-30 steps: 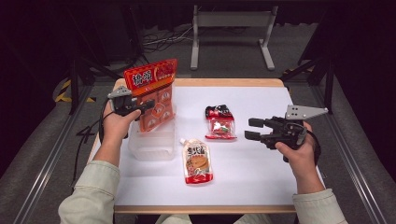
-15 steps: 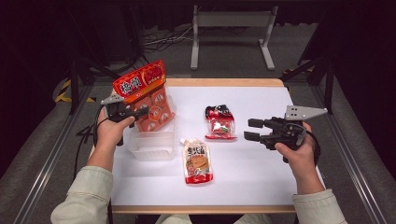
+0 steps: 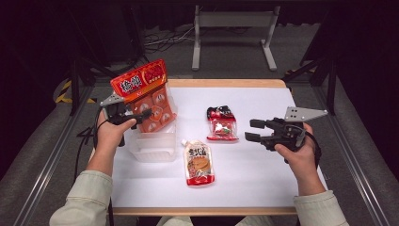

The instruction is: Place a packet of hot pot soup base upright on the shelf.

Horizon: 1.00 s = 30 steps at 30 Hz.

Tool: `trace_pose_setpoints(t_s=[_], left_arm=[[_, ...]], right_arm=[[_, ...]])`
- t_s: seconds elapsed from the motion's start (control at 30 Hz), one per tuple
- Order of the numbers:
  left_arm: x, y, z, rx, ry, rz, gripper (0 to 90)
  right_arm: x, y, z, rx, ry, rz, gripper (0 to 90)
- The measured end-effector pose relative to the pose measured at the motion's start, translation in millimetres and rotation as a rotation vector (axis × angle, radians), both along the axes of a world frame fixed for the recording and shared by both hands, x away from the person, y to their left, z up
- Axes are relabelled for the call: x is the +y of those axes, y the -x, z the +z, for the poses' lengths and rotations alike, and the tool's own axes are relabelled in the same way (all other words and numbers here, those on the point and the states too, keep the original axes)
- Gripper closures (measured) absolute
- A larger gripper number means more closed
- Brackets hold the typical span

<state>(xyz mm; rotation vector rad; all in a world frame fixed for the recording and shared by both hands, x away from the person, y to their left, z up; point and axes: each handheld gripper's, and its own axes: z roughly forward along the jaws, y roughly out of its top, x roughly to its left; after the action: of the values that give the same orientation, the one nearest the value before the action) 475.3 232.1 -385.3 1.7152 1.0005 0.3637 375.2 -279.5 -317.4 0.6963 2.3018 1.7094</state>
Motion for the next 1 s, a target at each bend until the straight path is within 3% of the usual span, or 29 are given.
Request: trace_pose_setpoints(t_s=[0.13,0.33,0.37,0.43,0.53,0.6,0.77,0.9,1.0], left_arm=[[3.8,7.4,1.2,-0.020,-0.009,0.051,11.0],[13.9,17.3,2.7,-0.050,0.044,0.078,6.9],[17.3,24.0,6.0,-0.071,0.058,0.066,7.1],[17.9,27.0,7.5,-0.074,0.053,0.063,7.2],[22.0,48.2,15.6,-0.118,0.005,0.052,5.4],[22.7,53.4,16.0,-0.128,-0.010,0.056,3.2],[27.9,81.0,13.7,-0.134,-0.046,0.026,2.1],[29.3,100.3,12.3,-0.137,-0.015,-0.012,1.9],[27.9,106.5,11.0,-0.128,-0.026,-0.037,1.9]], right_arm=[[-1.0,-0.7,-1.8,-0.003,0.001,-0.015,42.9],[-4.0,-1.1,-4.6,-0.008,0.017,-0.049,42.0],[-4.7,-0.7,-4.9,-0.027,0.028,-0.070,41.1],[-5.2,-0.7,-5.1,-0.042,0.046,-0.093,40.2],[-7.7,-1.7,-7.3,-0.055,0.059,-0.120,39.6],[-9.1,-2.3,-9.2,-0.051,0.063,-0.128,39.7],[-12.0,-4.2,-12.3,-0.053,0.058,-0.135,39.6],[-13.6,-6.1,-15.1,-0.057,0.062,-0.142,39.0],[-14.8,-7.0,-16.4,-0.056,0.057,-0.145,38.8]])
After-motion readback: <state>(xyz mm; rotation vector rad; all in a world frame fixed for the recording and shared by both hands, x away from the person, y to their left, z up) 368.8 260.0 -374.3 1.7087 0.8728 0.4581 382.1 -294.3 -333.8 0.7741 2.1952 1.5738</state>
